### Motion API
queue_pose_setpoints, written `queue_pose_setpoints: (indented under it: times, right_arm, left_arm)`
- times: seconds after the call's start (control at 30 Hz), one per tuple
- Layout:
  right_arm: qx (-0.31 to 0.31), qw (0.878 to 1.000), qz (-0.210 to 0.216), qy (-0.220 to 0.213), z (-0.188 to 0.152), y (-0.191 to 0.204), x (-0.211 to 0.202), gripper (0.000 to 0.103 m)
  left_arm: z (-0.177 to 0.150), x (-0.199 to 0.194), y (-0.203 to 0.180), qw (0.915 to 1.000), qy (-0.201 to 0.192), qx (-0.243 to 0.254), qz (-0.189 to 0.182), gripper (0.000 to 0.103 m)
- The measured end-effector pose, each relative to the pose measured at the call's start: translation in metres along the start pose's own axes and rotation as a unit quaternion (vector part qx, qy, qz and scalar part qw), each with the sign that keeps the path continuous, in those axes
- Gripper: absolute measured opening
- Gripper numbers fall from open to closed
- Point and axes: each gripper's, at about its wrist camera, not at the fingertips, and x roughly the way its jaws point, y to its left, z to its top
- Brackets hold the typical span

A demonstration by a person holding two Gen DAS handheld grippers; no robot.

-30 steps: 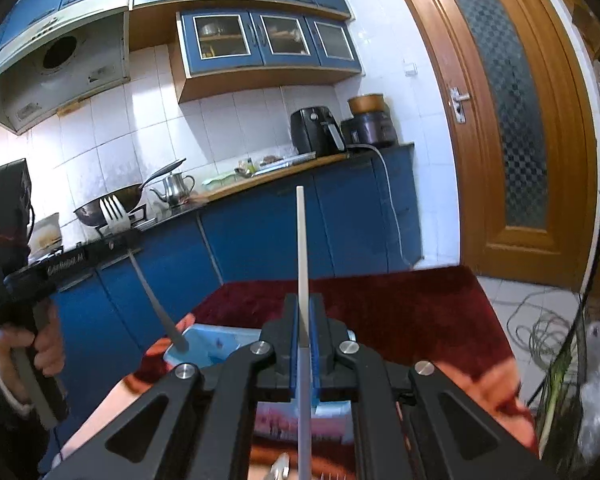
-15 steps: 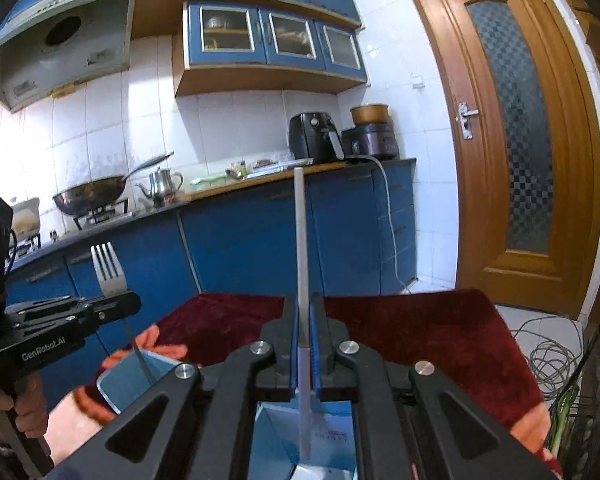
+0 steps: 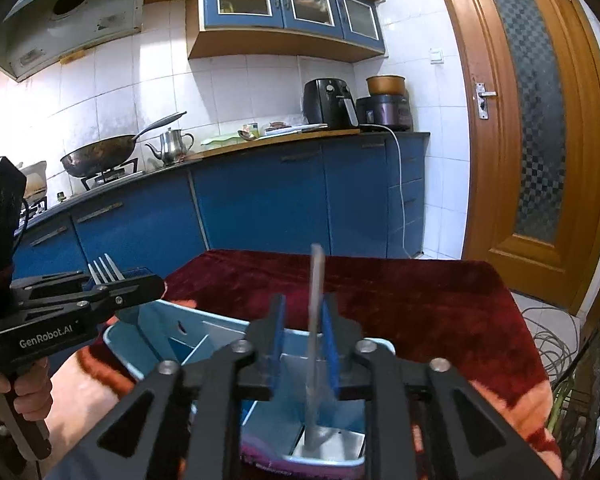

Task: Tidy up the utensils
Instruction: 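Lower the fork into the caddy and open the left tool while the right tool releases the chopstick, then grasp a white chopstick with the left tool while the right tool grasps a wooden chopstick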

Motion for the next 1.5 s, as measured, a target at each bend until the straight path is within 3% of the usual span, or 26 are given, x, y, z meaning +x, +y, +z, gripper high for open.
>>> queue_pose_setpoints:
  times: [0.17, 0.27, 0.53, 0.77, 0.9, 1.17, 1.5]
  right_arm:
    - [0.006, 1.000, 0.005, -0.015, 0.007, 0.004, -0.022, 0.024]
    - [0.003, 1.000, 0.003, -0.029, 0.012, 0.009, -0.039, 0.026]
    - [0.007, 1.000, 0.008, -0.025, 0.016, 0.017, -0.077, 0.027]
    - [0.020, 1.000, 0.009, 0.001, 0.011, 0.020, -0.104, 0.028]
    - [0.022, 0.999, 0.003, 0.030, 0.000, 0.022, -0.113, 0.028]
    - [0.026, 0.995, -0.010, 0.098, -0.029, 0.020, -0.117, 0.028]
    - [0.037, 0.983, -0.015, 0.181, -0.067, 0.016, -0.113, 0.028]
  left_arm:
    - [0.004, -0.018, -0.004, 0.9999, -0.005, 0.012, -0.001, 0.025]
    - [0.008, -0.036, -0.007, 0.9995, -0.021, 0.023, 0.002, 0.037]
    - [0.012, -0.072, -0.006, 0.9992, -0.036, 0.019, -0.003, 0.037]
    - [-0.001, -0.098, -0.008, 0.9996, -0.018, 0.020, -0.009, 0.037]
    - [-0.013, -0.107, -0.012, 0.9995, 0.001, 0.030, 0.008, 0.037]
    - [-0.042, -0.106, -0.015, 0.9978, 0.063, 0.021, 0.004, 0.037]
    - [-0.090, -0.084, -0.019, 0.9880, 0.154, 0.019, -0.001, 0.037]
